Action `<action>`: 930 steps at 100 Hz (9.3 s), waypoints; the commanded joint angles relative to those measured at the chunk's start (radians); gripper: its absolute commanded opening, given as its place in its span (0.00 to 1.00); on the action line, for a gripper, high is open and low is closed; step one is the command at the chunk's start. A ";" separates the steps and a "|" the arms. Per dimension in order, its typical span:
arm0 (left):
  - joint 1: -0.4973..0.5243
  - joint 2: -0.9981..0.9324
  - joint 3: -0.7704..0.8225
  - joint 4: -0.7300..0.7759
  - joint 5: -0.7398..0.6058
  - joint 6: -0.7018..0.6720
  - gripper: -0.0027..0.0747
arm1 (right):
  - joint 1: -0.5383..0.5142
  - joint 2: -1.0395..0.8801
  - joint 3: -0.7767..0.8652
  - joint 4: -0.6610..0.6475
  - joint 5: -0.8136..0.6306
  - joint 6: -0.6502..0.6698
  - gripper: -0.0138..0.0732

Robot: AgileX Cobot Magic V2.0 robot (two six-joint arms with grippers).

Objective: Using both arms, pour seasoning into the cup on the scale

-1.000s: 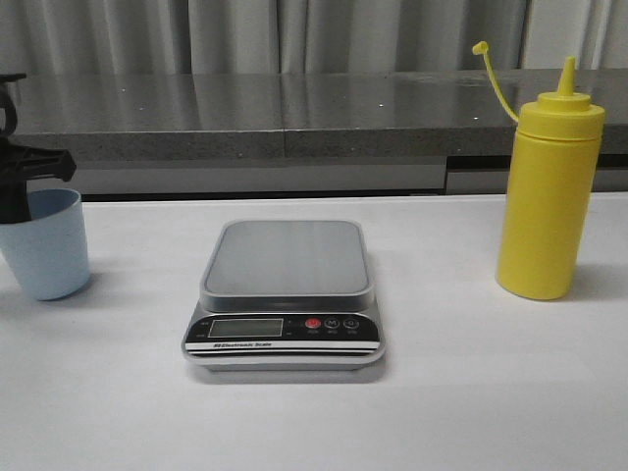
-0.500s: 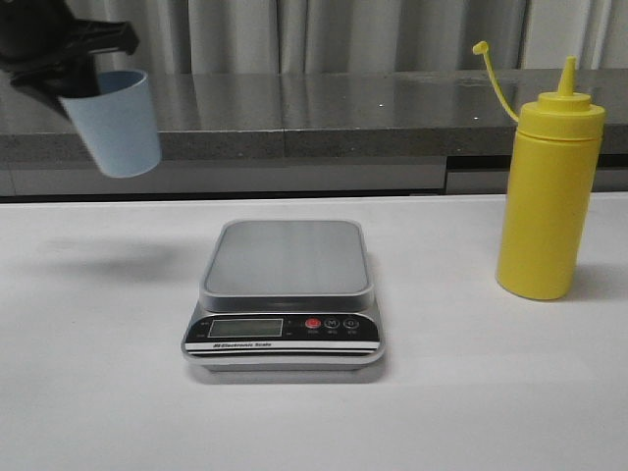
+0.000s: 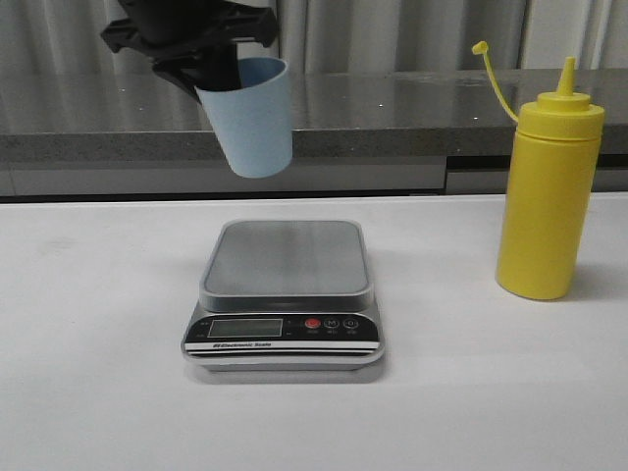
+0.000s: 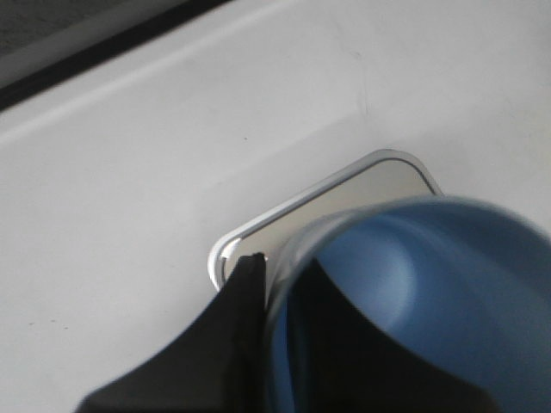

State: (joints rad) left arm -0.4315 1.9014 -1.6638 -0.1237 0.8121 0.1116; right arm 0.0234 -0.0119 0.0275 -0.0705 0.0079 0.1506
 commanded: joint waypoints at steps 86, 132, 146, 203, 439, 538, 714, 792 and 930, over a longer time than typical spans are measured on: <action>-0.060 0.059 -0.033 -0.010 -0.017 0.004 0.46 | -0.004 -0.021 -0.018 -0.011 -0.077 -0.002 0.08; -0.060 -0.027 -0.033 0.001 -0.038 0.009 0.51 | -0.004 -0.021 -0.018 -0.011 -0.077 -0.002 0.08; -0.060 -0.085 -0.033 0.001 -0.040 0.009 0.48 | -0.004 -0.021 -0.018 -0.011 -0.077 -0.002 0.08; 0.092 -0.302 0.010 -0.009 0.013 0.009 0.01 | -0.004 -0.021 -0.018 -0.011 -0.077 -0.002 0.08; 0.318 -1.689 1.222 -0.011 -0.370 0.009 0.01 | -0.004 0.118 -0.100 0.086 0.056 -0.001 0.08; 0.318 -1.689 1.222 -0.011 -0.370 0.009 0.01 | 0.104 0.831 -0.323 0.062 -0.257 -0.001 0.90; 0.318 -1.689 1.222 -0.011 -0.370 0.009 0.01 | 0.174 1.662 -0.538 0.077 -0.887 -0.001 0.52; 0.318 -1.689 1.222 -0.011 -0.370 0.009 0.01 | 0.185 1.405 -0.735 -0.193 -0.246 -0.001 0.45; 0.318 -1.689 1.222 -0.011 -0.370 0.009 0.01 | 0.582 1.648 -1.284 -1.231 0.558 -0.013 0.45</action>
State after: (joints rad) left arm -0.1176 0.2012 -0.4163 -0.1245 0.5142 0.1196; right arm 0.6036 1.6745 -1.2173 -1.1712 0.5665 0.1475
